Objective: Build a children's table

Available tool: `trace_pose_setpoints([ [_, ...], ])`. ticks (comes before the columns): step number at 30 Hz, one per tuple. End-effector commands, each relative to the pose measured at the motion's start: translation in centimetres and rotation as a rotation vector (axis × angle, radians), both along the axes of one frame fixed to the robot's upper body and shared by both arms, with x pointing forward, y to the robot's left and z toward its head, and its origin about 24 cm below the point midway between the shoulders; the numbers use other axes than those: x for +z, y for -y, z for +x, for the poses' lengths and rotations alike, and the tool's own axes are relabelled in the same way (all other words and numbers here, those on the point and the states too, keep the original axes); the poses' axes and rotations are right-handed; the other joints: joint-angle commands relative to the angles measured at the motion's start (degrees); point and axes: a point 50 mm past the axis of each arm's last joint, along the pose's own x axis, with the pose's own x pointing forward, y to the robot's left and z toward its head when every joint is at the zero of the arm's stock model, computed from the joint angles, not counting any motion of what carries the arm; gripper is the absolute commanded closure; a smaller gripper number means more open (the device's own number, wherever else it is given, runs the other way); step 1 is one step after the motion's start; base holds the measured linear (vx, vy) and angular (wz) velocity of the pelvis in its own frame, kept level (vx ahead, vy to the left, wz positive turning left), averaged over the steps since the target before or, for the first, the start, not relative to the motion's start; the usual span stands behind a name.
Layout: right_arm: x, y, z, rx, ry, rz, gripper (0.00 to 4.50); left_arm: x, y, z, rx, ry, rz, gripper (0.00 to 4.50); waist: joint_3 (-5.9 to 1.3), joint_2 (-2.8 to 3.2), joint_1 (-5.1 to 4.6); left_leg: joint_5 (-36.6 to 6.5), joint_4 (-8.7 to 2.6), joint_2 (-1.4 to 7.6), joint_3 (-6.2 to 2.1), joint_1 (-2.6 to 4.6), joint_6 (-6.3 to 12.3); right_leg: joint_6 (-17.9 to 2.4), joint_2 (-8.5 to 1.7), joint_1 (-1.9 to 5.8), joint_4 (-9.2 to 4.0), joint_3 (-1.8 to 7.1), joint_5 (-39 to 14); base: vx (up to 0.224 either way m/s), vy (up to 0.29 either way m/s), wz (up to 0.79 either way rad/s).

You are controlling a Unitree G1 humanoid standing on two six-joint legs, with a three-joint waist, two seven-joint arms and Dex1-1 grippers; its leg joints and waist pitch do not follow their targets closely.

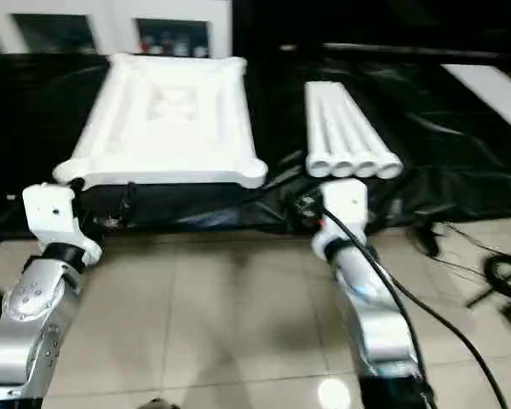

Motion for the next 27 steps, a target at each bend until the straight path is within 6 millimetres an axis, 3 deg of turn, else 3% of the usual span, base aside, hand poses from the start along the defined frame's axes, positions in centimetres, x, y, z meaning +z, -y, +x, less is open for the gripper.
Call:
trace_pose_setpoints([
  [1, -0.6, 0.6, 0.2, -0.034, -0.039, -0.002, 0.04, -0.1, 0.9, 0.6, -0.019, -0.008, 0.052, 0.0, -3.79, 1.9, -1.36, 12.6, -6.95, 6.04, -10.85, 6.39, 28.04, -12.2, 1.0, -3.95, 2.17, 1.57, -6.4, -0.059, -0.21, 0.51],
  [2, -0.6, 1.0, 0.3, -0.049, -0.047, 0.003, 0.04, 0.0, 1.6, 0.9, -0.028, -0.009, 0.065, 0.0, -3.79, 1.45, -1.25, 11.2, -7.25, 4.62, -11.24, 5.82, 28.16, -14.6, 0.87, -3.96, 1.67, 2.22, -5.4, -0.059, -0.21, 0.51],
  [3, -0.6, 1.1, 0.3, -0.051, -0.048, 0.004, 0.04, 0.0, 1.7, 0.9, -0.03, -0.008, 0.066, 0.0, -3.46, 0.8, -0.22, 4.5, -7.13, 0.8, -10.2, 3.87, 25.13, -22.4, 0.08, -2.29, -1.35, 3.05, -2.4, -0.056, -0.246, 0.63],
  [4, -0.4, 1.3, 0.6, -0.073, -0.083, 0.008, 0.04, 0.8, 2.3, 1.4, -0.071, 0.004, 0.068, 0.0, -3.34, -0.8, -0.96, -1.7, -4.95, 1.35, -5.64, 3.84, 21.41, -29.8, -1.75, -0.86, -4.7, 4.93, 3.6, -0.021, -0.231, 0.41],
  [5, -0.4, 1.3, 0.7, -0.08, -0.097, 0.021, 0.04, 0.8, 2.1, 1.8, -0.055, -0.018, 0.05, 0.0, -3.17, -3.35, 2.17, -8.3, 6.94, -5.26, 3.59, -1.94, 14.4, -31.5, -3.93, 3.88, -10.09, 7.69, 9.2, -0.021, -0.231, 0.41],
  [6, -0.4, 1.2, 0.7, -0.08, -0.098, 0.021, 0.04, 0.8, 2.1, 1.9, -0.052, -0.019, 0.05, 0.0, -2.45, -2.55, 2.96, -9.3, 10.01, -4.21, 5.2, -1.62, 11.19, -27.5, -5.21, 2.86, -10.29, 7.38, 5.4, -0.047, -0.203, 0.05],
  [7, -0.4, 1.2, 0.7, -0.084, -0.105, 0.017, 0.04, 0.9, 1.9, 2.2, -0.028, -0.028, 0.051, 0.0, -1.91, -2.54, 2.96, -8.5, 9.86, -3.22, 5.43, -2.22, 7.94, -21.4, -5.68, 2.83, -9.83, 7.91, 3.4, -0.072, -0.177, -0.08],
  [8, -0.3, 1.0, 0.6, -0.084, -0.114, 0.037, 0.04, 0.9, 1.6, 2.5, -0.018, -0.03, 0.051, 0.0, -1.36, -3.05, 3.38, -6.1, 4.98, -2.03, 5.46, -0.86, 3.83, -3.6, -6.39, 3.22, -9.98, 7.78, -0.1, -0.072, -0.177, -0.08],
  [9, -0.2, 0.7, 0.6, -0.072, -0.117, 0.036, 0.04, 1.0, 1.6, 2.8, -0.019, -0.038, 0.067, 0.0, -1.83, -3.17, 3.46, -5.8, 3.32, -1.3, 5.09, -0.11, 4.75, 1.1, -6.7, 3.64, -9.83, 8.38, 0.5, -0.056, -0.163, -0.03],
  [10, -0.2, 0.4, 0.6, -0.062, -0.115, 0.029, 0.04, 1.0, 1.7, 2.9, -0.032, -0.045, 0.073, 0.0, -2.74, -1.41, 3.23, -4.5, -0.06, 2.08, 3.37, 0.8, 6.82, 6.6, -7.12, 4.44, -9.45, 7.66, 6.0, -0.045, -0.147, 0.0],
  [11, 0.0, 0.1, 0.7, -0.049, -0.108, 0.009, 0.04, 1.2, 1.9, 3.0, -0.056, -0.055, 0.073, 0.0, -4.03, -0.04, 2.71, -1.1, -2.71, 7.13, 0.99, 2.86, 9.99, 11.0, -5.5, 3.23, -5.96, 5.78, 15.6, -0.045, -0.147, 0.0],
  [12, 0.1, 0.0, 0.7, -0.039, -0.104, 0.018, 0.04, 1.3, 2.0, 3.1, -0.064, -0.047, 0.073, 0.0, -4.26, 0.09, 1.69, 0.2, -3.56, 10.95, -0.81, 4.71, 13.57, 11.2, -6.09, 1.03, -3.93, 5.1, 16.8, -0.014, -0.128, -0.04],
  [13, 0.3, -0.3, 0.9, -0.017, -0.096, 0.041, 0.04, 1.6, 2.3, 3.3, -0.079, -0.027, 0.074, 0.0, -4.52, -0.62, -0.37, 3.7, -4.09, 15.1, -3.99, 6.43, 20.86, 10.0, -9.99, -1.78, 0.0, 7.25, 15.4, -0.02, -0.122, 0.0],
  [14, 0.3, -0.3, 1.0, -0.013, -0.094, 0.035, 0.04, 1.6, 2.5, 3.3, -0.092, -0.026, 0.057, 0.0, -4.19, -1.41, -0.21, 6.6, -1.48, 11.22, -2.16, 5.25, 19.66, 7.1, -11.74, -2.7, -1.6, 9.74, 18.9, -0.02, -0.122, 0.0],
  [15, 0.3, -0.3, 1.0, -0.013, -0.094, 0.035, 0.04, 1.6, 2.5, 3.3, -0.092, -0.026, 0.057, 0.0, -4.19, -1.41, -0.21, 6.6, -1.48, 11.22, -2.16, 5.25, 19.66, 7.1, -11.74, -2.7, -1.6, 9.74, 18.9, -0.042, -0.126, 0.05],
  [16, 0.5, -0.4, 1.2, -0.016, -0.088, 0.0, 0.04, 1.7, 2.7, 3.3, -0.09, -0.035, 0.047, 0.0, -2.71, -2.95, 2.38, -3.0, 1.26, 0.51, 4.54, 1.04, 7.77, 15.4, -7.48, 1.6, -7.32, 8.5, 15.6, -0.043, -0.08, 0.03],
  [17, 0.6, -0.4, 1.2, -0.014, -0.084, -0.008, 0.04, 1.7, 2.8, 3.3, -0.088, -0.036, 0.048, 0.0, -1.98, -2.61, 2.67, -6.6, 0.97, 0.51, 4.93, 1.64, 3.0, 17.5, -5.48, 2.32, -8.49, 8.16, -4.5, -0.043, -0.08, 0.03],
  [18, 0.7, -0.5, 1.3, -0.003, -0.077, -0.009, 0.04, 1.7, 3.1, 3.2, -0.114, -0.038, 0.051, 0.0, -1.87, -2.03, 2.78, -8.0, 0.4, 0.87, 5.01, 1.92, 1.72, 16.5, -4.78, 2.49, -8.94, 7.91, -11.8, 0.0, 0.0, 0.0],
  [19, 0.7, -0.7, 1.4, 0.01, -0.08, 0.002, 0.04, 1.7, 3.3, 3.0, -0.14, -0.041, 0.062, 0.0, -1.13, -2.61, 3.15, -12.6, -1.86, 2.07, 3.78, 0.53, 2.33, 9.9, -6.6, 4.08, -9.31, 4.87, -23.0, 0.0, 0.0, 0.0],
  [20, 0.6, -0.8, 1.5, 0.018, -0.083, 0.009, 0.04, 1.6, 3.5, 2.8, -0.158, -0.045, 0.069, 0.0, -1.17, -1.09, 2.35, -19.0, -2.8, 2.84, 3.28, 1.3, 3.28, 4.0, -7.25, 4.92, -10.65, 3.22, -33.3, 0.0, 0.0, 0.0],
  [21, 0.6, -0.9, 1.5, 0.021, -0.083, 0.006, 0.04, 1.5, 3.6, 2.6, -0.171, -0.05, 0.076, 0.0, -0.96, -1.1, 2.39, -20.8, -2.18, 2.43, 3.34, 0.59, 4.65, 1.5, -8.31, 6.26, -11.81, 2.0, -38.5, 0.04, 0.076, 0.25],
  [22, 0.5, -1.1, 1.6, 0.024, -0.084, 0.009, 0.04, 1.5, 3.5, 2.5, -0.173, -0.051, 0.091, 0.0, -1.23, -0.54, 2.33, -17.5, -0.73, 2.4, 4.0, 0.19, 6.67, -1.4, -9.72, 7.94, -13.76, 0.44, -40.2, 0.082, 0.108, 0.43],
  [23, 0.6, -1.3, 1.6, 0.03, -0.082, 0.014, 0.04, 1.6, 3.4, 2.5, -0.171, -0.048, 0.1, 0.0, -1.07, -0.16, 1.98, -15.0, -0.31, 3.0, 4.34, 0.05, 7.59, -3.1, -10.06, 9.37, -14.84, -1.9, -37.9, 0.082, 0.108, 0.43],
  [24, 0.5, -1.5, 1.5, 0.037, -0.08, 0.015, 0.04, 1.5, 3.2, 2.4, -0.181, -0.056, 0.094, 0.0, -1.05, 0.59, 2.32, -15.2, -0.94, 3.31, 4.37, 0.91, 7.56, -3.3, -9.41, 9.65, -15.07, -2.72, -35.2, 0.11, 0.115, 0.56],
  [25, 0.5, -1.5, 1.5, 0.037, -0.08, 0.015, 0.04, 1.5, 3.2, 2.4, -0.181, -0.056, 0.094, 0.0, -1.41, 1.39, 1.51, -16.0, -3.59, 3.48, 3.45, 1.95, 8.3, -3.5, -5.32, 10.35, -13.52, -5.17, -26.1, 0.192, 0.097, 0.64],
  [26, 0.6, -1.7, 1.5, 0.038, -0.074, 0.033, 0.04, 1.5, 3.1, 2.4, -0.192, -0.064, 0.096, 0.0, -3.1, 3.84, -1.89, -19.2, -5.94, 8.28, -1.57, 13.26, 10.47, -3.4, 0.3, 2.31, -5.28, -4.1, -12.9, 0.192, 0.097, 0.64],
  [27, 0.6, -1.7, 1.5, 0.034, -0.075, 0.045, 0.04, 1.4, 3.1, 2.5, -0.19, -0.071, 0.103, 0.0, -3.34, 2.54, -1.58, -18.1, -5.62, 10.4, -4.18, 15.44, 13.61, -1.3, 0.67, -1.86, 1.03, -1.64, -6.8, 0.242, 0.086, 0.38],
])
